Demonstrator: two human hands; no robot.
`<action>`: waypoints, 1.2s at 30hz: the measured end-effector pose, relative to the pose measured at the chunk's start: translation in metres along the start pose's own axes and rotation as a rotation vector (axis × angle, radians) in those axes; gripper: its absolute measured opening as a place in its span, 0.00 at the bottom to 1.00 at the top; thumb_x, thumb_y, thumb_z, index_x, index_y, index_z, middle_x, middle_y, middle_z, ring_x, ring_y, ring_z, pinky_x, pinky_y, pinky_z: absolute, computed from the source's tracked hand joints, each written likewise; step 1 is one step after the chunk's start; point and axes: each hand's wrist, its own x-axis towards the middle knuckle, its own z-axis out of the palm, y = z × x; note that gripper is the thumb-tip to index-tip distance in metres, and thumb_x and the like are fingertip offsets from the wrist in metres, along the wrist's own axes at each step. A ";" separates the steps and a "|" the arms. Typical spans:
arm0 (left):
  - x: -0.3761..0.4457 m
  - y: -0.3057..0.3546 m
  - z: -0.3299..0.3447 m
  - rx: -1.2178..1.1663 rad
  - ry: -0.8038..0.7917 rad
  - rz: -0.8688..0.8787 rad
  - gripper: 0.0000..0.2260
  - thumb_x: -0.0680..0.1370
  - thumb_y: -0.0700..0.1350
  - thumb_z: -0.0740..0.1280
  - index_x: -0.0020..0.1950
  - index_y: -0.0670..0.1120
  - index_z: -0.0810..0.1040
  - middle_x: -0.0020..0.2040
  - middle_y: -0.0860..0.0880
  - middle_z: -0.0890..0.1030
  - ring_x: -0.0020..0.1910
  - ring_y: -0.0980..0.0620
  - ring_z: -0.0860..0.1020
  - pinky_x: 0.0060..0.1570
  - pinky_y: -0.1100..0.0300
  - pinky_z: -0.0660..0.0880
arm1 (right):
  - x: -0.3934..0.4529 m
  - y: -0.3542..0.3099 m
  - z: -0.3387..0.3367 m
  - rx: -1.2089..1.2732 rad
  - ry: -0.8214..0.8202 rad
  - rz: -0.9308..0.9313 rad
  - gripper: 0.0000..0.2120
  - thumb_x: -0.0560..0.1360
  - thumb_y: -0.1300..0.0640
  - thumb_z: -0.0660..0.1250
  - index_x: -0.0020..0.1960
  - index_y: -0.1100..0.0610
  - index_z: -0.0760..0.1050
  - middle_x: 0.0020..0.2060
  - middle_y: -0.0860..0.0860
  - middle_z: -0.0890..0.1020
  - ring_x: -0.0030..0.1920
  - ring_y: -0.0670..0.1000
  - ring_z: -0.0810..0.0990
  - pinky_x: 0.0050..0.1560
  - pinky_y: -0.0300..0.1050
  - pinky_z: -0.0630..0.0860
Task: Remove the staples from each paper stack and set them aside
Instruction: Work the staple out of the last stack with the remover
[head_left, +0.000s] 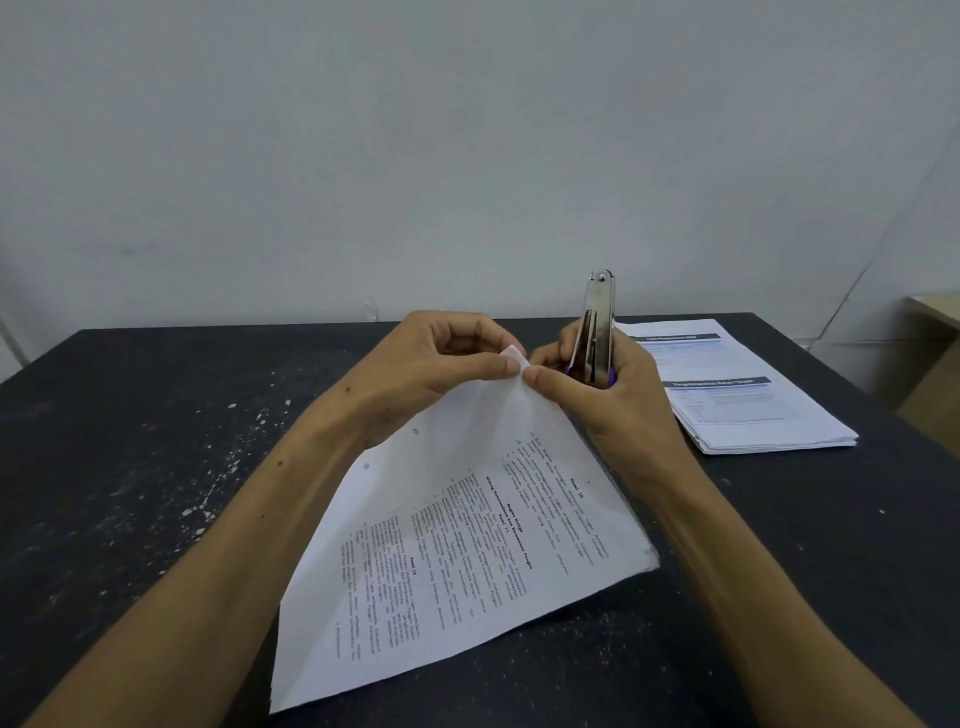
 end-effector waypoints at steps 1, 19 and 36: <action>0.000 -0.001 0.000 0.012 0.003 -0.016 0.06 0.80 0.44 0.73 0.55 0.45 0.86 0.51 0.48 0.88 0.54 0.49 0.86 0.58 0.54 0.81 | 0.001 0.002 0.000 0.008 0.012 0.026 0.11 0.75 0.62 0.76 0.48 0.55 0.74 0.46 0.56 0.86 0.47 0.57 0.87 0.46 0.48 0.85; 0.013 -0.050 0.015 0.031 0.013 -0.170 0.04 0.80 0.45 0.72 0.53 0.48 0.84 0.49 0.50 0.87 0.48 0.51 0.86 0.49 0.58 0.81 | 0.006 0.048 -0.009 -0.420 0.036 0.109 0.13 0.77 0.49 0.74 0.44 0.55 0.74 0.38 0.51 0.83 0.37 0.43 0.82 0.38 0.33 0.77; 0.026 -0.100 0.030 0.048 0.223 -0.322 0.03 0.77 0.48 0.75 0.49 0.52 0.89 0.49 0.52 0.87 0.49 0.48 0.85 0.51 0.53 0.84 | -0.006 0.081 0.001 -0.683 -0.178 0.325 0.10 0.84 0.46 0.64 0.51 0.53 0.76 0.37 0.49 0.86 0.32 0.42 0.82 0.40 0.40 0.76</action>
